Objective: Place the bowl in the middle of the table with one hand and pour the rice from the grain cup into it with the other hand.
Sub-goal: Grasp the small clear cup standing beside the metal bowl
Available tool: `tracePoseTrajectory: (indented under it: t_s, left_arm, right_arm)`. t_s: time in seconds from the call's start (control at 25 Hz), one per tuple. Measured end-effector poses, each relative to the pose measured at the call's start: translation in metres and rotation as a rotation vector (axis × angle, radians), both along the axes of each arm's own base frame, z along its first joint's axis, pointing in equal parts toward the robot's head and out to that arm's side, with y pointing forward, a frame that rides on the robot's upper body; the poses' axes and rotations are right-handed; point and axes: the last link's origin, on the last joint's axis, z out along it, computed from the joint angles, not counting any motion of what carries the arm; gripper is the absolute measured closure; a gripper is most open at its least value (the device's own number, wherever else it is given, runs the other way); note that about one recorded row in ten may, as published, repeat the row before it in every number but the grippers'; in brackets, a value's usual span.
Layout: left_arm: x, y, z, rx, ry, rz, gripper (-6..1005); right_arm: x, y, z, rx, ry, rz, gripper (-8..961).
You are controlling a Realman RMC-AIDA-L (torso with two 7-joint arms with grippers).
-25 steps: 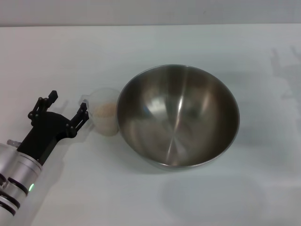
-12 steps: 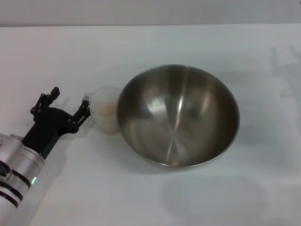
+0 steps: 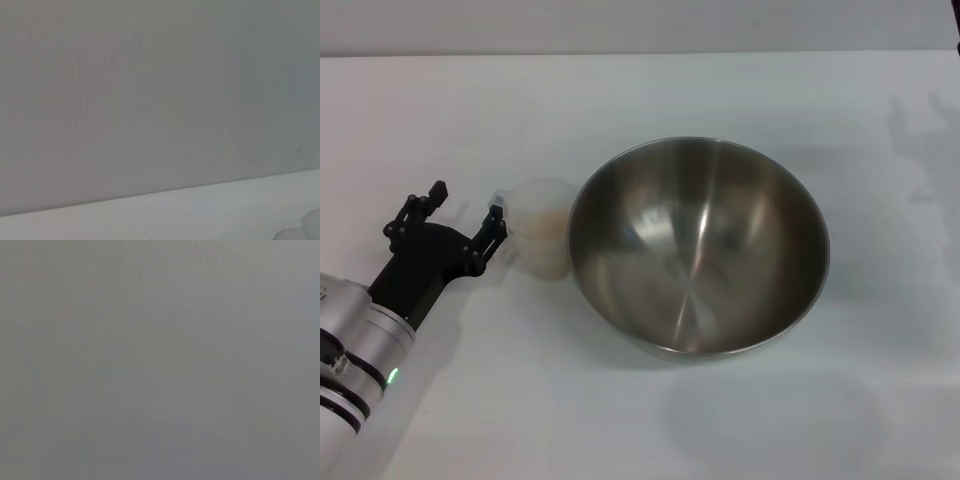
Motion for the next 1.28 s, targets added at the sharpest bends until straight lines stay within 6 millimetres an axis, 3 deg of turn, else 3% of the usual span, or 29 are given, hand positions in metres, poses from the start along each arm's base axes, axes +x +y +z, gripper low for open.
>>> tracePoseTrajectory:
  t_s: [0.52,0.6,0.88,1.08,1.28]
  left_arm:
    - [0.008,0.001,-0.007,-0.024,-0.015,-0.01,413]
    - [0.01,0.001,-0.008,-0.028,-0.02,-0.014,653]
    - [0.013,0.001,-0.009,-0.026,-0.035,-0.019,873]
    - [0.018,0.008,-0.005,0.004,-0.052,-0.027,975]
    - [0.027,0.018,0.007,0.093,-0.015,-0.082,975]
  right_arm:
    - [-0.002,0.002,0.0,-0.002,0.0,0.004,446]
    - [-0.002,0.003,0.0,-0.003,0.0,0.002,446]
    - [-0.001,0.002,-0.001,-0.005,0.0,-0.002,446]
    - [-0.001,0.002,-0.001,-0.005,0.0,-0.004,446]
    - [-0.001,0.002,-0.001,-0.006,-0.001,-0.003,446]
